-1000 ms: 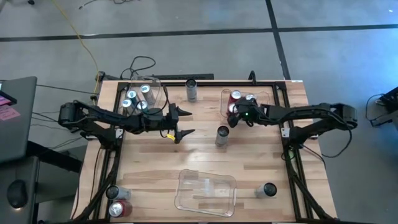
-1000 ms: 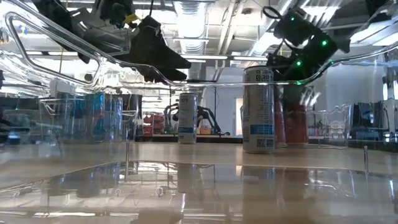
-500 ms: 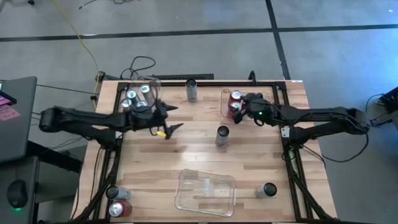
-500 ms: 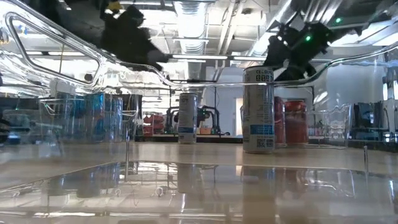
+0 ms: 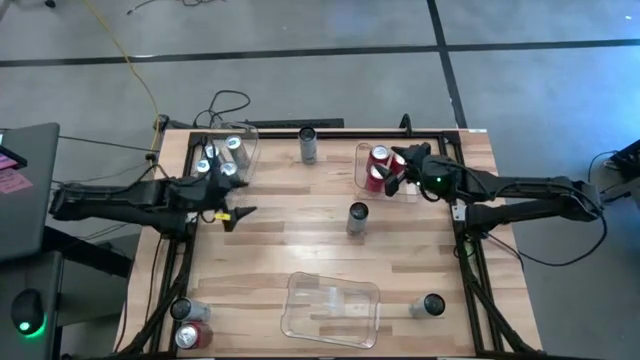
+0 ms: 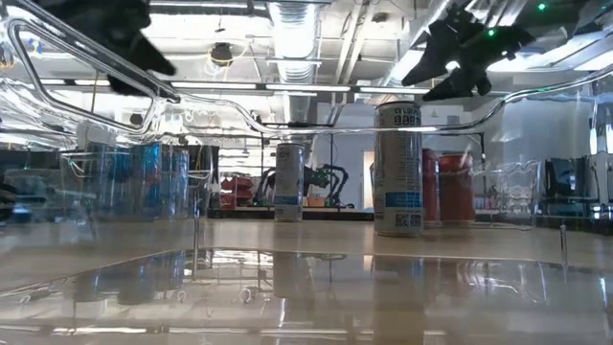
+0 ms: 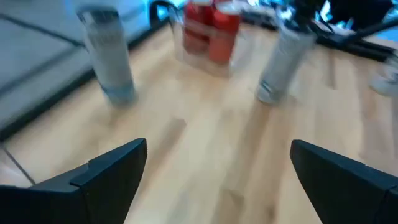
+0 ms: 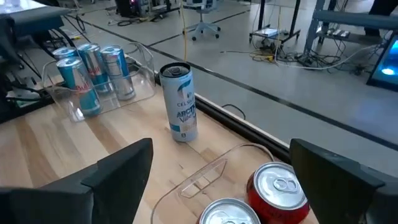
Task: Sort soda cans
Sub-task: Put the white blue soda can into the bottom transparent bin
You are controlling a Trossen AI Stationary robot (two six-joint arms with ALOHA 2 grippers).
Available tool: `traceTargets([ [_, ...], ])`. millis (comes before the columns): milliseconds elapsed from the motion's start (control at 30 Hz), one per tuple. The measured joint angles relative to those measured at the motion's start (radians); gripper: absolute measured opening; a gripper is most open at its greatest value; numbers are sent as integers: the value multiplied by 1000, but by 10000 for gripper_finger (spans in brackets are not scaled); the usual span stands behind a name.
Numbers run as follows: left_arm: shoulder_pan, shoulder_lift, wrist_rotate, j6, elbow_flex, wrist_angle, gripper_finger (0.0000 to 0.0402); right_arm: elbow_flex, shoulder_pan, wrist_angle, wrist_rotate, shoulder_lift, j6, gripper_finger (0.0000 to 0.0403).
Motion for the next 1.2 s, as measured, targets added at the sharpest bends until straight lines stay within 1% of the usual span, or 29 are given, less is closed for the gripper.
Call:
traceTargets([
  [100, -51, -28, 2, -89, 0, -78, 391, 0, -1, 7, -1, 2, -20, 392],
  [200, -111, -29, 4, -150, 0, -108, 391, 0, 0, 27, -3, 7, -36, 392],
  [333, -186, -6, 6, -173, 0, -120, 391, 0, -1, 40, -3, 7, -64, 392],
  [433, -217, 17, 19, -182, 0, -124, 391, 0, -1, 66, -4, 8, -84, 392],
  [500, -222, 35, 48, -214, 0, -128, 391, 0, -1, 88, -4, 8, -87, 392],
  [633, -222, 95, 168, -272, 0, -130, 391, 0, 0, 81, -4, 8, -123, 392],
  [800, -222, 187, 203, -276, 0, -130, 391, 0, 0, 99, -5, 8, -157, 392],
  [867, -222, 221, 209, -302, 0, -131, 391, 0, 0, 115, -8, 8, -157, 392],
  [1067, -238, 316, 335, -395, 29, -134, 391, 0, 7, 153, -11, 8, -160, 392],
  [1200, -268, 367, 341, -411, 66, -157, 391, 0, 6, 164, -12, 8, -159, 392],
])
